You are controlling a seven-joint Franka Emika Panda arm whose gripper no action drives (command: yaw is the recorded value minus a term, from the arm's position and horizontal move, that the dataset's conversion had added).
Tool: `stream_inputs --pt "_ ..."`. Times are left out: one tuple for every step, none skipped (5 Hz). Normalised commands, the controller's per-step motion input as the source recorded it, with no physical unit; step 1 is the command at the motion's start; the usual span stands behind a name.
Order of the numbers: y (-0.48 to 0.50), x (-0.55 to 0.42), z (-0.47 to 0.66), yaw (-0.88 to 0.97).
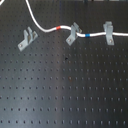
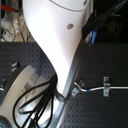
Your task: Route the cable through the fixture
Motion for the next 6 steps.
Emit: stream_inputs --pt "0.016 -0.038 0.00 0.00" --pt "-0.018 0.044 0.04 0.00" --pt "0.205 0.441 0.73 0.47" --pt "0.231 0.280 0.75 0.67" --pt "0.001 0.002 0.38 0.78" --pt "-0.023 -0.044 0.00 0.06"
